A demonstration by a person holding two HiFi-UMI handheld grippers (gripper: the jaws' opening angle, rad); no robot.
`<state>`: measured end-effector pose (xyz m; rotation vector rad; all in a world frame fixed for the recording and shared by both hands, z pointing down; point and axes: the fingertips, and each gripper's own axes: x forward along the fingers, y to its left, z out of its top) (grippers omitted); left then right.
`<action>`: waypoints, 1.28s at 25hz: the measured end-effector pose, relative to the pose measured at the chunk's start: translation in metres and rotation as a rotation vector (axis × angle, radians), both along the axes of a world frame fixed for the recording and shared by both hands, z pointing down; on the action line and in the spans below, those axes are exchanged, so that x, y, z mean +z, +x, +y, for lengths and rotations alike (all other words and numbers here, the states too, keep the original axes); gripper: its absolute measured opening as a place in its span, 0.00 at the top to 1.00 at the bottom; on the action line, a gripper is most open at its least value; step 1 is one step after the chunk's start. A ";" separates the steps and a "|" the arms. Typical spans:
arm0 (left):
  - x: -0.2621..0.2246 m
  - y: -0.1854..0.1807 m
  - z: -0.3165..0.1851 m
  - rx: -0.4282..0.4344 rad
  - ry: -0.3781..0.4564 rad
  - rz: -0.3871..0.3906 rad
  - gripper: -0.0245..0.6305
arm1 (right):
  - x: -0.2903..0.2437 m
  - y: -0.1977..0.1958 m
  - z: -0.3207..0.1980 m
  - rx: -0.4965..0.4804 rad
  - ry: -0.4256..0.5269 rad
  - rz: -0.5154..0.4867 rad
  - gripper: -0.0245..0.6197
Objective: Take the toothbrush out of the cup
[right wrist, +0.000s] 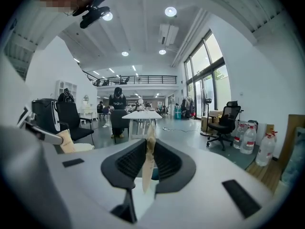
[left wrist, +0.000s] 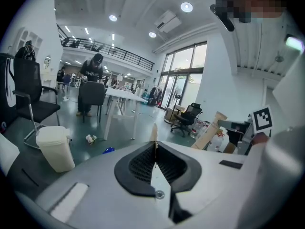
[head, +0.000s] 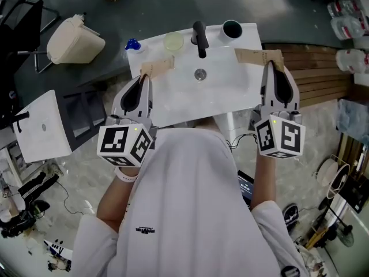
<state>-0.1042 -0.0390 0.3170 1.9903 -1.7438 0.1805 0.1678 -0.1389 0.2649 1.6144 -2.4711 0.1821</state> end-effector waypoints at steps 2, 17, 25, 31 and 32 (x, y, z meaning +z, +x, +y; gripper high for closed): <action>-0.001 -0.001 0.003 0.005 0.001 -0.007 0.96 | 0.004 0.000 0.011 -0.002 -0.015 -0.004 0.89; -0.010 0.003 0.018 0.017 0.017 -0.001 0.95 | 0.017 -0.013 0.039 -0.019 -0.050 -0.026 0.89; -0.007 0.004 0.018 0.031 0.014 -0.004 0.95 | 0.019 -0.020 0.044 -0.026 -0.053 -0.021 0.89; -0.010 0.004 0.016 0.032 0.017 -0.005 0.95 | 0.019 -0.019 0.044 -0.021 -0.057 -0.025 0.89; -0.010 0.004 0.016 0.032 0.016 -0.006 0.96 | 0.019 -0.019 0.044 -0.020 -0.056 -0.025 0.90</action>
